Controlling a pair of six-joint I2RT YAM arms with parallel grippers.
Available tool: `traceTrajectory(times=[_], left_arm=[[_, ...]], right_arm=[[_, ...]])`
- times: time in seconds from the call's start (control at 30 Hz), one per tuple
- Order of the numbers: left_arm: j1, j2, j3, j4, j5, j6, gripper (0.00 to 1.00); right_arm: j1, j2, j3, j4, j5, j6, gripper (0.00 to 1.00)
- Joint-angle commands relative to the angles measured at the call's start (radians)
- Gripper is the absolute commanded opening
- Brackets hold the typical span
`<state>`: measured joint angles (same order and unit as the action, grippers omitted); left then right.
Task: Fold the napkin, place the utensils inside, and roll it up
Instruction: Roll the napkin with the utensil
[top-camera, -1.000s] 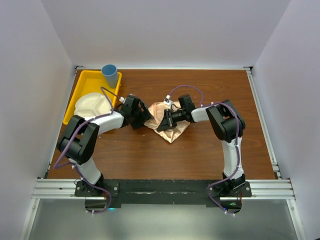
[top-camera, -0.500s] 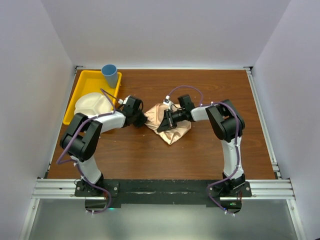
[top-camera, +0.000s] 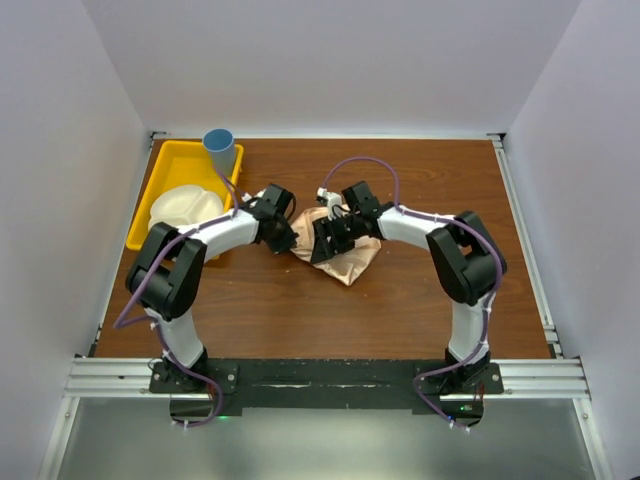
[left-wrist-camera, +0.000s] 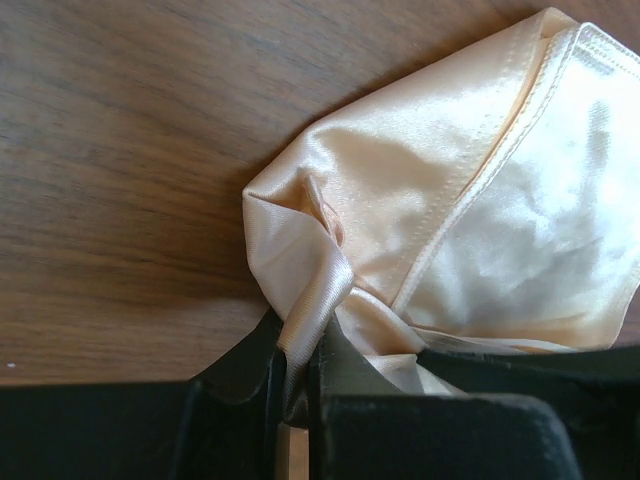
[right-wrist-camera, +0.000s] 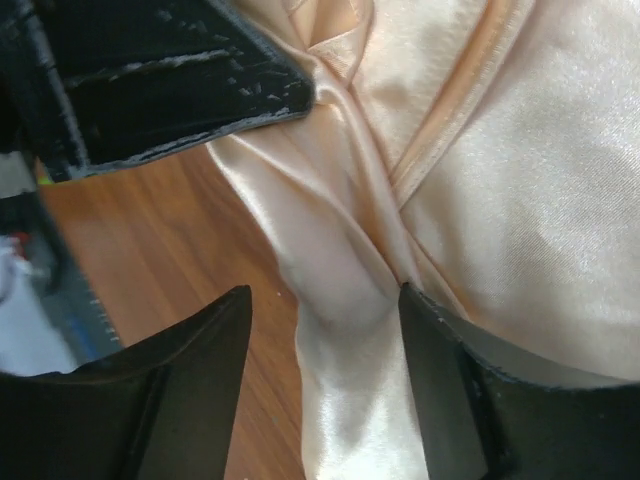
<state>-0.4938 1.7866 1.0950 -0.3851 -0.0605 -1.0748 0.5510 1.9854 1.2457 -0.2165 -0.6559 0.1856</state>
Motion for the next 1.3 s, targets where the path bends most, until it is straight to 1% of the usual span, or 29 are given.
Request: traceTrajectory(times=[0.0,0.03,0.07,0.17,0.2,0.3,0.4,0.5,0.6,0.63,0.7,0.73,0.77,0.8,0.83,0.9,0.93,1.0,1.03,1.07,1.1,1.13,1.17,1.2,1.27], left_arm=[[-0.028,0.028,0.098,-0.175,-0.019,-0.017,0.0],[-0.029,0.03,0.1,-0.176,-0.016,-0.02,0.0],[-0.032,0.037,0.103,-0.184,-0.012,-0.023,0.0],[-0.043,0.057,0.128,-0.221,-0.021,-0.022,0.0],[-0.045,0.06,0.134,-0.227,-0.028,-0.022,0.0],[-0.049,0.073,0.141,-0.244,-0.03,-0.03,0.0],[-0.055,0.086,0.154,-0.253,-0.027,-0.039,0.0],[-0.061,0.099,0.164,-0.258,-0.027,-0.045,0.0],[-0.063,0.102,0.166,-0.256,-0.024,-0.053,0.0],[-0.063,0.1,0.166,-0.256,-0.024,-0.056,0.0],[-0.063,0.099,0.167,-0.258,-0.019,-0.059,0.0],[-0.061,0.096,0.167,-0.259,-0.018,-0.062,0.0],[-0.061,0.094,0.167,-0.259,-0.019,-0.065,0.0],[-0.061,0.093,0.167,-0.259,-0.019,-0.066,0.0],[-0.063,0.088,0.167,-0.259,-0.021,-0.068,0.0],[-0.063,0.08,0.166,-0.262,-0.051,-0.066,0.0],[-0.06,0.071,0.166,-0.262,-0.07,-0.051,0.0],[-0.058,0.051,0.163,-0.241,-0.119,-0.007,0.0],[-0.057,0.04,0.157,-0.195,-0.131,0.048,0.0],[-0.057,0.022,0.131,-0.169,-0.153,0.071,0.03],[-0.057,0.002,0.111,-0.135,-0.16,0.097,0.16],[-0.058,-0.048,0.091,-0.07,-0.17,0.134,0.25],[-0.058,-0.074,0.056,-0.046,-0.194,0.148,0.34],[-0.058,-0.119,0.04,-0.025,-0.202,0.165,0.48],[-0.057,-0.151,0.023,0.012,-0.223,0.217,0.59]], right_arm=[[0.073,-0.141,-0.072,-0.026,0.343,-0.107,0.7],[0.088,-0.154,-0.083,-0.012,0.369,-0.118,0.72],[0.117,-0.164,-0.104,0.012,0.431,-0.129,0.73],[0.161,-0.184,-0.146,0.08,0.508,-0.135,0.74],[0.173,-0.191,-0.153,0.095,0.571,-0.141,0.75],[0.219,-0.198,-0.166,0.14,0.631,-0.173,0.75],[0.253,-0.174,-0.157,0.16,0.638,-0.179,0.75],[0.271,-0.168,-0.173,0.196,0.644,-0.152,0.73],[0.28,-0.149,-0.172,0.204,0.671,-0.111,0.66],[0.28,-0.146,-0.172,0.2,0.703,-0.091,0.6],[0.28,-0.137,-0.18,0.19,0.731,-0.069,0.55],[0.28,-0.134,-0.192,0.193,0.739,-0.054,0.41],[0.28,-0.131,-0.201,0.195,0.739,-0.045,0.37],[0.28,-0.128,-0.21,0.198,0.725,-0.031,0.35],[0.28,-0.125,-0.227,0.198,0.723,-0.009,0.26],[0.279,-0.14,-0.242,0.2,0.687,0.005,0.17],[0.279,-0.146,-0.258,0.203,0.668,0.015,0.11],[0.271,-0.158,-0.275,0.212,0.58,0.031,0.05],[0.244,-0.155,-0.281,0.212,0.522,0.055,0.03],[0.228,-0.154,-0.287,0.212,0.469,0.07,0.01],[0.212,-0.148,-0.295,0.242,0.349,0.084,0.0],[0.175,-0.14,-0.311,0.271,0.298,0.11,0.0],[0.155,-0.138,-0.325,0.291,0.253,0.127,0.0],[0.133,-0.135,-0.339,0.314,0.152,0.143,0.0],[0.07,-0.102,-0.361,0.367,0.057,0.192,0.0]])
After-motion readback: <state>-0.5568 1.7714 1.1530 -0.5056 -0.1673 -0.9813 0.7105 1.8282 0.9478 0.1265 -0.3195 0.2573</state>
